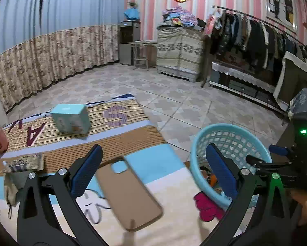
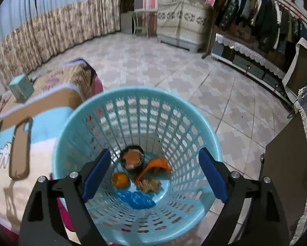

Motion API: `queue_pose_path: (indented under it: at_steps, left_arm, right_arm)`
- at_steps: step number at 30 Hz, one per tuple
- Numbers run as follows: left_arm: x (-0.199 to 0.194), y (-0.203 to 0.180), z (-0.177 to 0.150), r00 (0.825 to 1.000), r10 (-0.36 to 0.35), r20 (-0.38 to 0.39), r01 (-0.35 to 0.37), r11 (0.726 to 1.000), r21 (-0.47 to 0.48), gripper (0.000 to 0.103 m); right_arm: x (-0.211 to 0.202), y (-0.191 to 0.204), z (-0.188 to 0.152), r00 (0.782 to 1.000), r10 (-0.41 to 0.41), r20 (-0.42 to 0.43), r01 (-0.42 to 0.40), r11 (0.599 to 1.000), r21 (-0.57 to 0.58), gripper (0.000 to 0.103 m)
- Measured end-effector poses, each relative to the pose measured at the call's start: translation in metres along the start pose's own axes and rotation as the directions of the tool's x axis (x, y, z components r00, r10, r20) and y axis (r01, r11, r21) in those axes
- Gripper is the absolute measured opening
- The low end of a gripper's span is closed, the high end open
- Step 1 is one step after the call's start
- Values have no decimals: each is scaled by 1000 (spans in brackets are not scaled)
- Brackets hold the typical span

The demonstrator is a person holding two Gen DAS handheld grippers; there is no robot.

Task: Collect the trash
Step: 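Grasp the beige cloth with the left tool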

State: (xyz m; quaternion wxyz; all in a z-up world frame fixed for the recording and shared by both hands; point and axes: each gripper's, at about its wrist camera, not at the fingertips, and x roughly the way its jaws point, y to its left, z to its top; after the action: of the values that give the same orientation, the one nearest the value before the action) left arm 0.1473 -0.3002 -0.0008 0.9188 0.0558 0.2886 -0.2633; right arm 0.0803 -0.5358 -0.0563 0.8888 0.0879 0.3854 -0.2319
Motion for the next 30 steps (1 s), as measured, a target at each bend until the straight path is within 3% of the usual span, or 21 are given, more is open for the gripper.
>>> queue_pose_path:
  at_steps: [6,10,14,24,30]
  left_arm:
    - [-19,50,-5,998,64,10,-64,996,-58,97]
    - [-35,94,-12,993,120,9,-118,987,-110,97]
    - [-50,139,-23,985,173,-7,-172,975,-144,98]
    - [-72,248,-67,946,315,-80,-325,925,-197,97]
    - [-59,293,-94,935,317,-159,-345,916,-203,97]
  right_arm:
    - [-23,17,3,995,13,98,-14,1000,14,88]
    - [-40,41,1,986,34,163,-36,999,8,95]
    - [-50,67,-1,979,66,190,-64,998,-17,95]
    - [-54,158,-25,970,132,205,-105,985,-136,95]
    - [-58,202,-42,968,160,195,-120,972,-202,97]
